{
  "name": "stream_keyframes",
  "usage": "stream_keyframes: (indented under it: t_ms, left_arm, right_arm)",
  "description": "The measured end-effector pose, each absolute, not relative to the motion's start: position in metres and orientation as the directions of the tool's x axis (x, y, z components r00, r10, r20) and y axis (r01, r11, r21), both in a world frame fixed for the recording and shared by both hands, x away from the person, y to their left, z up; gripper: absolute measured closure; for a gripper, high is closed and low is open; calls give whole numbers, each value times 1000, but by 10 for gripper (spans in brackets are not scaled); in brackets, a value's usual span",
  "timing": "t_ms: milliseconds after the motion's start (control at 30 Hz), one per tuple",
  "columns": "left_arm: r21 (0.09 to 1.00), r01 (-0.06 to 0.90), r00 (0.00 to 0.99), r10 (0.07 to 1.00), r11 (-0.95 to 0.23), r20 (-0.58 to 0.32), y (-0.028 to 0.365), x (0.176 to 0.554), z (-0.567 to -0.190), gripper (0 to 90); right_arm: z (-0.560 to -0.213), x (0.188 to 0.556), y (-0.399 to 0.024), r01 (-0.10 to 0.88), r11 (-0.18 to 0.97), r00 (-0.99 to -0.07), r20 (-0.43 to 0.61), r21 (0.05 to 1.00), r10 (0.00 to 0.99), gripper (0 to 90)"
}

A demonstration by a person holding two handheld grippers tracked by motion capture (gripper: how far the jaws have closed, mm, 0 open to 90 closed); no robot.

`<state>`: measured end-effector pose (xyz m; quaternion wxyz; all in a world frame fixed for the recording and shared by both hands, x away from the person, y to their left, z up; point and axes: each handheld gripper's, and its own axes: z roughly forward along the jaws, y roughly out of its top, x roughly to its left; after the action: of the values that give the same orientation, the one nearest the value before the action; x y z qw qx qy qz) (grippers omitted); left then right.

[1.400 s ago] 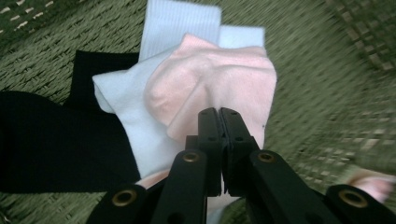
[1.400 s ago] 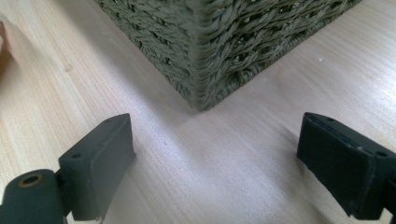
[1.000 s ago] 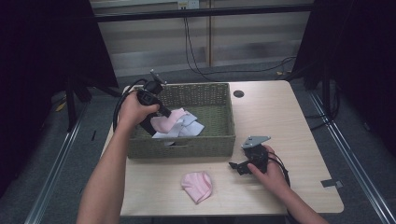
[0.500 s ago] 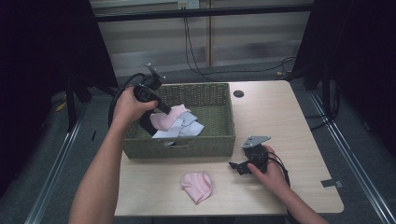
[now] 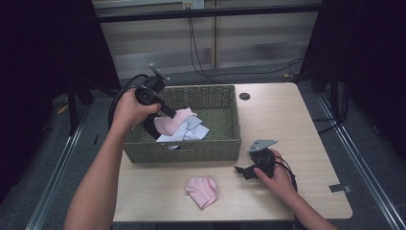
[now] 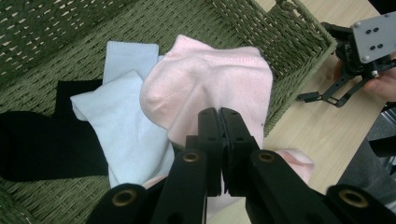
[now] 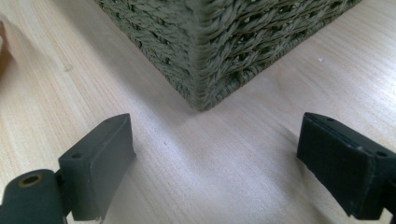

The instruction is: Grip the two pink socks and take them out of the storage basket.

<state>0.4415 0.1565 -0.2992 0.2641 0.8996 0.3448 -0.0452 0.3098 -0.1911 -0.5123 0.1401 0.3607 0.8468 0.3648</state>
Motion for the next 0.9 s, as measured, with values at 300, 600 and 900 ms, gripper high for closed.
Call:
stream_keyframes:
  t_ms: [300,600,900]
  left_arm:
    - [448,623,778,566,-642,-271,150,430,-286,878]
    - [456,598,799,538,-660,-269,145,422,-280,878]
    - [463,566,823,500,-682,-270,139,410,-277,878]
  right_arm:
    - [-512,310,-191,510,472,-700,29,719,713,102]
    - [-512,310,-191,510,472,-700,29,719,714,102]
    - [-512,310,-191,510,472,-700,29,719,714,102]
